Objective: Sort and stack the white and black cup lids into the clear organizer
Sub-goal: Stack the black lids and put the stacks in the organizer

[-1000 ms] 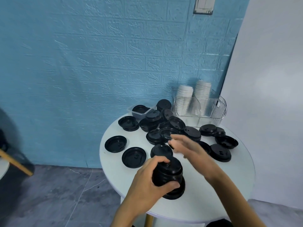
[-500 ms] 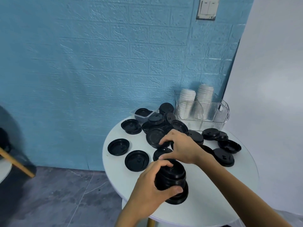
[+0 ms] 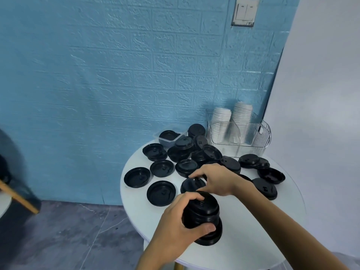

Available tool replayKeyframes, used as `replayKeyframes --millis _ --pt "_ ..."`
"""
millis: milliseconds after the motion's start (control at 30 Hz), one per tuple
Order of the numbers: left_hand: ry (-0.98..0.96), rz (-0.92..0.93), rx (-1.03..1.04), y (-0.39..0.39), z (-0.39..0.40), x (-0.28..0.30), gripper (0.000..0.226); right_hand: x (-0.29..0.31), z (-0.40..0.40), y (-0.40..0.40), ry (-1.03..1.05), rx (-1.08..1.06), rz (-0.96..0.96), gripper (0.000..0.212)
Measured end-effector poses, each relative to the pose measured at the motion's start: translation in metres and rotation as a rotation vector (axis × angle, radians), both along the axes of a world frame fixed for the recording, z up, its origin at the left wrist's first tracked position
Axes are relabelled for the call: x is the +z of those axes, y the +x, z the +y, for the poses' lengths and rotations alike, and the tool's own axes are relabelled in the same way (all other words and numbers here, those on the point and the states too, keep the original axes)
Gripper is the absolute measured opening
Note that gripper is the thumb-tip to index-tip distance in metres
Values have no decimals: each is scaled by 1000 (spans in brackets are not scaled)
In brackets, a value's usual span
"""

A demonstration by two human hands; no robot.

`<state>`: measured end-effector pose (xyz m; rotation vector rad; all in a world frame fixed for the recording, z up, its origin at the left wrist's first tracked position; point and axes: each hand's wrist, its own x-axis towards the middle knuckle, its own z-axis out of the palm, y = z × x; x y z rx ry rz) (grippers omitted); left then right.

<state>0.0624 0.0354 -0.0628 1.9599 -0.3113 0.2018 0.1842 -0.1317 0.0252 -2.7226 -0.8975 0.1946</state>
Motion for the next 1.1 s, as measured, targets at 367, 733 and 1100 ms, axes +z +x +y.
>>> replayKeyframes --millis 367,733,1100 --pt "12 5 -10 -3 0 7 62 22 -24 -8 166 -141 -84 67" --pt "-171 81 0 -4 0 11 61 8 -57 -83 524 -74 67 59" --pt "-60 -36 58 -7 -5 7 94 -14 -36 -99 591 -83 173 54"
